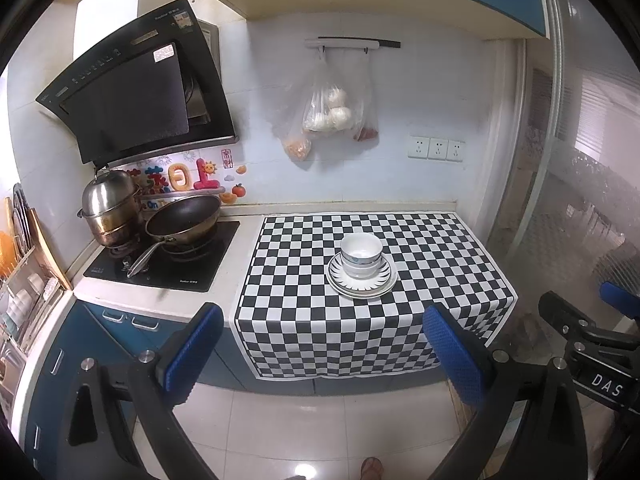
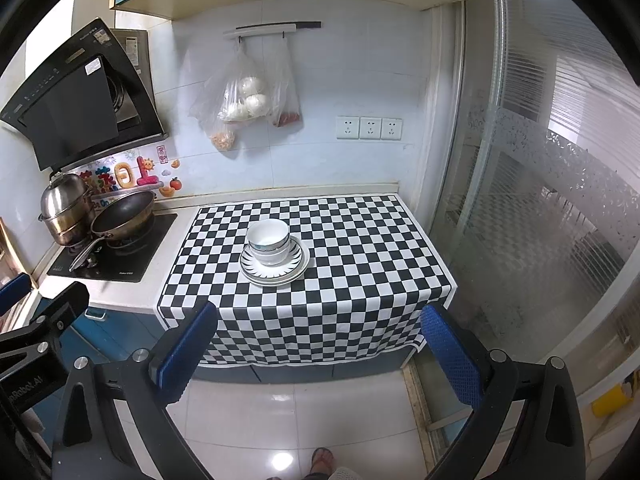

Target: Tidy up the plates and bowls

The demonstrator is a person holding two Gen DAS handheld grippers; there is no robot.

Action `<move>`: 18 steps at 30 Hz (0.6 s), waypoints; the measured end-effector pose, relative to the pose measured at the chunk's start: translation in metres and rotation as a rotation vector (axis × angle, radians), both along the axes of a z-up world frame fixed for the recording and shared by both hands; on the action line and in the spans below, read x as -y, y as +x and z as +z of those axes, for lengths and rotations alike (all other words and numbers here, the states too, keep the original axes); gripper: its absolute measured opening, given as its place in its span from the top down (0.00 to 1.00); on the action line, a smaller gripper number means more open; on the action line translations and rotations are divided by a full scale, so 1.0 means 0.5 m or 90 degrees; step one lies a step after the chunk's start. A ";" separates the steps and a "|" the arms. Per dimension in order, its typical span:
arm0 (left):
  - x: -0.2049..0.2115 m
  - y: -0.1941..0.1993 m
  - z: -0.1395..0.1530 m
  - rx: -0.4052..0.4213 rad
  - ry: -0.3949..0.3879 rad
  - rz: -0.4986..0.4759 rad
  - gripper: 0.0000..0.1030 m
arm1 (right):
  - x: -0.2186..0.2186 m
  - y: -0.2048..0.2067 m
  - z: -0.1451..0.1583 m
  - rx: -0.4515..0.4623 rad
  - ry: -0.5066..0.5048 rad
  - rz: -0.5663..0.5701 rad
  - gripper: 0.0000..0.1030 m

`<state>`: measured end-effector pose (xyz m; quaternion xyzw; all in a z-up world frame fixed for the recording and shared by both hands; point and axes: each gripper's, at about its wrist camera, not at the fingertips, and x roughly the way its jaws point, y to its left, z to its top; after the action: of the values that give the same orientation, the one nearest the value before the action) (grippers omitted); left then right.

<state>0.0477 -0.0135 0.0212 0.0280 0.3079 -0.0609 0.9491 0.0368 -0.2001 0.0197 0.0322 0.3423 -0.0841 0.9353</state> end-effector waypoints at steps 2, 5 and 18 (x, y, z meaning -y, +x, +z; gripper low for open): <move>0.000 0.000 0.000 0.001 0.000 0.003 0.01 | 0.001 0.001 0.000 0.000 -0.001 0.000 0.00; -0.001 0.001 -0.001 0.001 -0.001 0.003 0.01 | 0.003 0.001 0.000 0.001 -0.003 -0.001 0.00; 0.008 0.001 -0.003 0.002 0.005 0.001 0.01 | 0.014 0.008 0.002 -0.002 -0.003 -0.007 0.00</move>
<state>0.0481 -0.0174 0.0198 0.0317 0.3069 -0.0590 0.9494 0.0409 -0.2072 0.0205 0.0317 0.3432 -0.0902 0.9344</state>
